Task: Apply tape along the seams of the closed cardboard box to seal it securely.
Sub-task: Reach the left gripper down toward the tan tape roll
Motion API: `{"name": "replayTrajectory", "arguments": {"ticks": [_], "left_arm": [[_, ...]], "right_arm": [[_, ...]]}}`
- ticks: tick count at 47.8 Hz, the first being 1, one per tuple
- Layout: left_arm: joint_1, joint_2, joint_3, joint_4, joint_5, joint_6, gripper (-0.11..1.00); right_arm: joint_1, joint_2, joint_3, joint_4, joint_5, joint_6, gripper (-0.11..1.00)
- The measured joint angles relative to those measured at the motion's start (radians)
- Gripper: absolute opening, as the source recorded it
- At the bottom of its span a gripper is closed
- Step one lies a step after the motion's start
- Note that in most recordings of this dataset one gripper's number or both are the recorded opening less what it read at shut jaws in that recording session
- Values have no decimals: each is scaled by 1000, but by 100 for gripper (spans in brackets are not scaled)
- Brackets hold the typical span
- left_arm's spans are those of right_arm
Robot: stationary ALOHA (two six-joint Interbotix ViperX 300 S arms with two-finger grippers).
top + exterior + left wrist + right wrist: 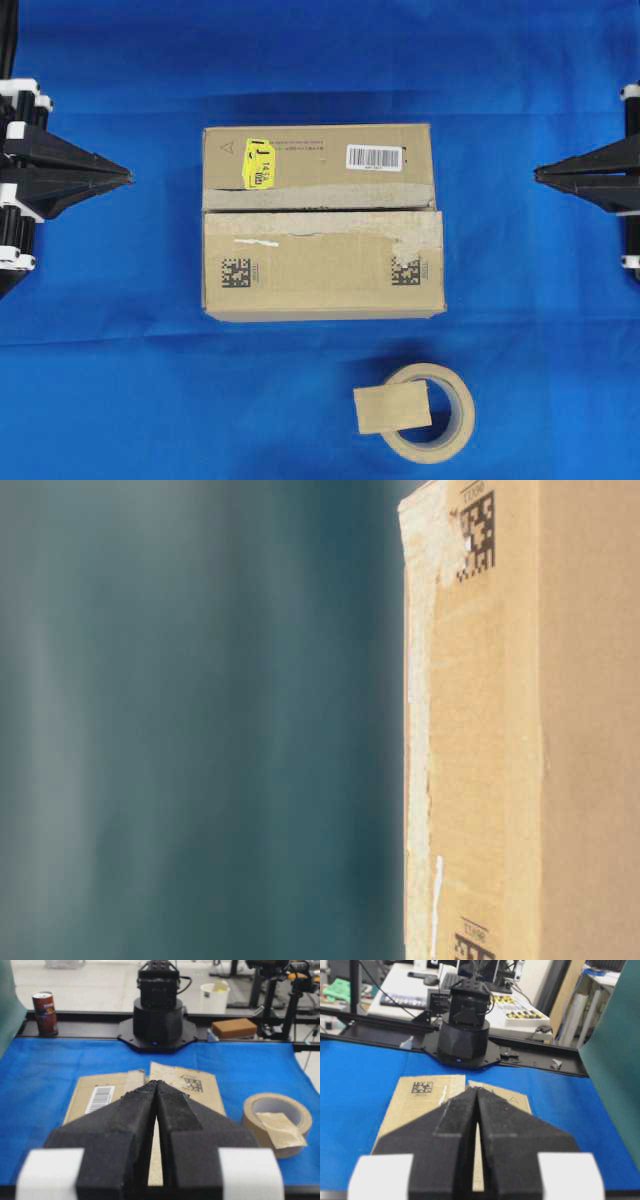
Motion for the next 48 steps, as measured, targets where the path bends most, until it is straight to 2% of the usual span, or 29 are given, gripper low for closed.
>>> {"name": "replayTrajectory", "arguments": {"ticks": [5, 11, 17, 23, 29, 31, 35, 42, 43, 48], "left_arm": [[-9, 8, 0, -6, -3, 26, 0], [-43, 31, -3, -8, -41, 101, 0], [-110, 78, -11, -8, -106, 216, 0], [-167, 146, -26, -8, -172, 247, 0], [-230, 239, -48, -9, -215, 330, 2], [-250, 267, -55, -9, -222, 380, 7], [-290, 327, -71, -9, -236, 480, 26], [-339, 446, -115, -14, -242, 632, 68], [-345, 474, -130, -14, -242, 673, 70], [-362, 604, -187, -15, -242, 784, 58]], "right_arm": [[0, 6, 0, 0, 2, 6, 0], [0, 8, 2, 0, 3, 6, 0], [0, 9, 2, 0, 5, 5, 0], [0, 20, 0, 0, 5, 6, 0], [0, 34, 2, 0, 2, 6, 0], [0, 37, 0, 0, -3, 6, 0], [0, 40, 2, 0, -11, 6, 0], [0, 41, 2, 0, -15, 6, 0], [0, 41, 0, 2, -17, 6, 0], [0, 43, 2, 0, -17, 3, 0]]}}
